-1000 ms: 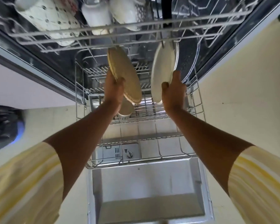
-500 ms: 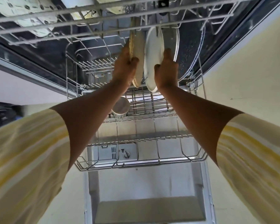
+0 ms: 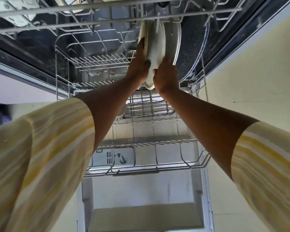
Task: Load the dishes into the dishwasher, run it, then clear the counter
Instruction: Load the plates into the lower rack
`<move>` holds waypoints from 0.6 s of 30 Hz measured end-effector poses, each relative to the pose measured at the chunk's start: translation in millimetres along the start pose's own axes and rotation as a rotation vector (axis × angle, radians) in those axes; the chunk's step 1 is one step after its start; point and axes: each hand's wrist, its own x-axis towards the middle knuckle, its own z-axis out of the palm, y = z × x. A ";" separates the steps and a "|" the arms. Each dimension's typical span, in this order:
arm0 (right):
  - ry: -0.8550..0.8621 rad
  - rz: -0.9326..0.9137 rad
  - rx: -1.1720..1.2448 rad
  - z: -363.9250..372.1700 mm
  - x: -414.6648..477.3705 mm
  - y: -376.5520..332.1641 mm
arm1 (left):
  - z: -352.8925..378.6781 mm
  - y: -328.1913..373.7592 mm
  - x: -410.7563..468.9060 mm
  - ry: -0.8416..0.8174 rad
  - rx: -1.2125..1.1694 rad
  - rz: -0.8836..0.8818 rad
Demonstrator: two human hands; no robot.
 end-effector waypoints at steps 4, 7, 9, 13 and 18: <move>0.023 0.003 -0.154 -1.0 -8.6 3.6 | 2.9 5.9 -2.3 -0.099 -0.179 -0.112; -0.002 -0.018 -0.209 -4.5 -17.2 7.0 | 0.7 6.5 -13.1 -0.096 -0.237 -0.146; 0.000 -0.010 -0.178 -9.2 -24.3 6.8 | -2.7 4.7 -25.4 -0.078 -0.220 -0.135; -0.019 -0.024 -0.195 -16.1 -55.0 17.1 | -7.4 -9.6 -65.6 0.048 -0.288 -0.122; -0.037 0.016 -0.264 -0.7 -139.0 61.6 | 5.1 -56.0 -148.3 0.325 -0.357 -0.392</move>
